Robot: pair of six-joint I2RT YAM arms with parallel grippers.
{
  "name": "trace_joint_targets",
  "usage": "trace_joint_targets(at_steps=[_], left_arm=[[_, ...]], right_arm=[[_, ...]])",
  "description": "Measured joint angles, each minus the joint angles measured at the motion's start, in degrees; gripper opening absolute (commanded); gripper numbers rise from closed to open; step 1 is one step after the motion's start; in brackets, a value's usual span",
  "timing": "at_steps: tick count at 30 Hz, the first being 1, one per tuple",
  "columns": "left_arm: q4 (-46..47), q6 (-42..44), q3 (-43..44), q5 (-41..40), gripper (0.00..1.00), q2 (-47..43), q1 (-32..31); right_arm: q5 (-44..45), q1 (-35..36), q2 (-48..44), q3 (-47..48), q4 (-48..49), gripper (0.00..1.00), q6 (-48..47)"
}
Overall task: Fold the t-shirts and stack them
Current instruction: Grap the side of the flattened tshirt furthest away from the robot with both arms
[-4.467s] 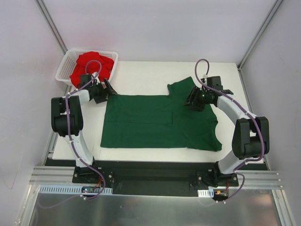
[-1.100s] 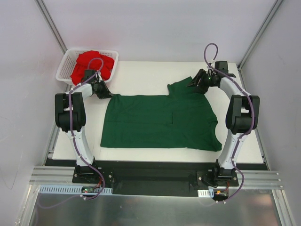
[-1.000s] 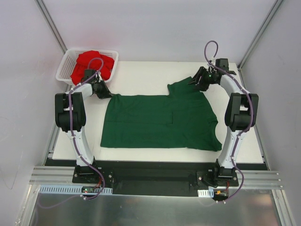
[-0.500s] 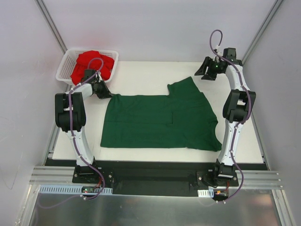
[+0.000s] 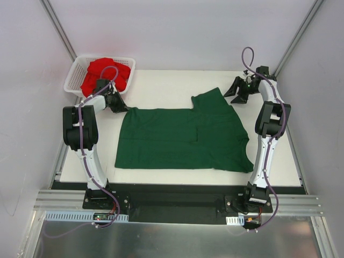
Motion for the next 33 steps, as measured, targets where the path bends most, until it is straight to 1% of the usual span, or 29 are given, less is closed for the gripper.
trace_joint_targets(at_steps=[14,25,29,33], left_arm=[[0.00,0.00,0.00,0.00,0.01,0.00,0.00],[-0.02,0.00,0.02,0.00,0.02,0.00,0.00],[-0.24,0.00,0.11,0.00,0.01,0.00,0.00],[-0.39,0.00,0.20,0.00,0.01,0.00,0.00]], right_arm=[[-3.61,-0.13,1.42,0.02,-0.02,0.71,0.66],[-5.11,-0.15,1.40,-0.07,3.30,0.72,-0.09],[-5.01,-0.02,1.36,-0.07,4.48,0.73,-2.73],[-2.86,0.61,0.70,-0.15,4.66,0.78,-7.41]])
